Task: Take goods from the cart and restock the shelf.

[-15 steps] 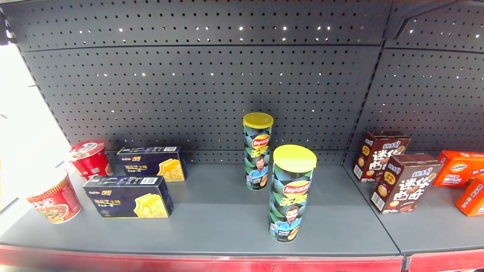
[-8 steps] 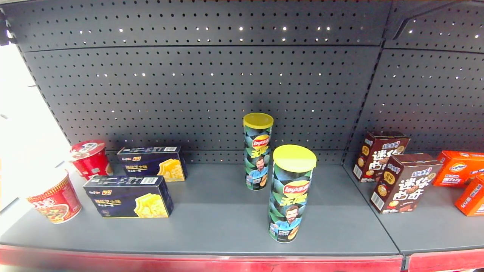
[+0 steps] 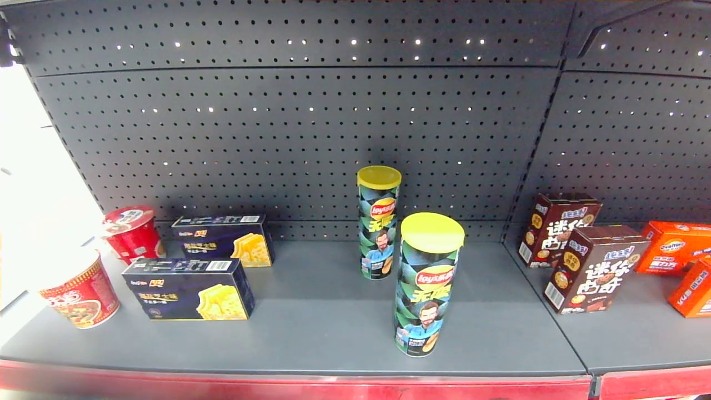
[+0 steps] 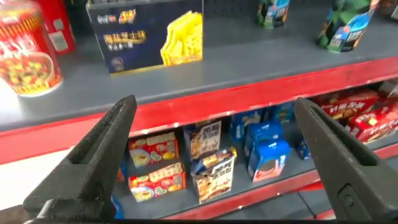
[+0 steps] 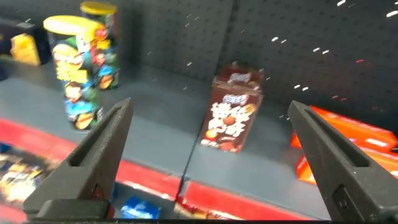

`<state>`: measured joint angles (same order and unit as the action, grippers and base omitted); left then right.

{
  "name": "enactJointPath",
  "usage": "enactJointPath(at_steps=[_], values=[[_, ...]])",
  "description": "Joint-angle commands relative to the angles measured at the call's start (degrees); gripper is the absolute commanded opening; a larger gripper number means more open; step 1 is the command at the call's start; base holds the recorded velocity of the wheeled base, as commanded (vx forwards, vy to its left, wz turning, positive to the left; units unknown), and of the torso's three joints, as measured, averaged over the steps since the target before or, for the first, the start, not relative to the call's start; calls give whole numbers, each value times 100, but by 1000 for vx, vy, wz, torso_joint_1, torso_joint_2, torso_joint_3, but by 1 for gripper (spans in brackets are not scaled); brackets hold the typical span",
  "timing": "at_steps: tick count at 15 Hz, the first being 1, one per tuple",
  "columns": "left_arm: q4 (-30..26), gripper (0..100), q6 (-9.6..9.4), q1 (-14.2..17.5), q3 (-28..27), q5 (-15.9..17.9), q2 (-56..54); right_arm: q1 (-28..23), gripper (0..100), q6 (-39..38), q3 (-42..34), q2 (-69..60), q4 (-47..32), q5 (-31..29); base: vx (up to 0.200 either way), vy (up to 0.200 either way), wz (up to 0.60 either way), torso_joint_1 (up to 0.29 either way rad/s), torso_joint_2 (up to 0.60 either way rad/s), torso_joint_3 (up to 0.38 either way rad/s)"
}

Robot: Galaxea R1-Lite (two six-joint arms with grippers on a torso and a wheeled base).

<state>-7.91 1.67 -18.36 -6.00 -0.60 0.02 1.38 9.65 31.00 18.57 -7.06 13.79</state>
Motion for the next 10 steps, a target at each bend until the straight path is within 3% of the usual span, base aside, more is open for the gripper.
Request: enactJointPath(at_steps=[1,2,4,7,10], values=[[123,100,123,-19,160,174,-2,73,100,1,29,279,-120,124,0,0,0,0,0,0],[317,100,325,-36,239,534,-2,135,100,1,38,376,-199,186,0,0,0,0,0,0],[1187,100,439,-36,600,684,-2,310,100,19,-33,789,-296,212,0,0,0,0,0,0],[1160,100,483,-36,591,657,-2,390,100,36,-68,1492,-279,177,0,0,0,0,0,0],[1222,100,905,-36,600,666,-2,715,100,28,-208,2055,-59,168,0,0,0,0,0,0]])
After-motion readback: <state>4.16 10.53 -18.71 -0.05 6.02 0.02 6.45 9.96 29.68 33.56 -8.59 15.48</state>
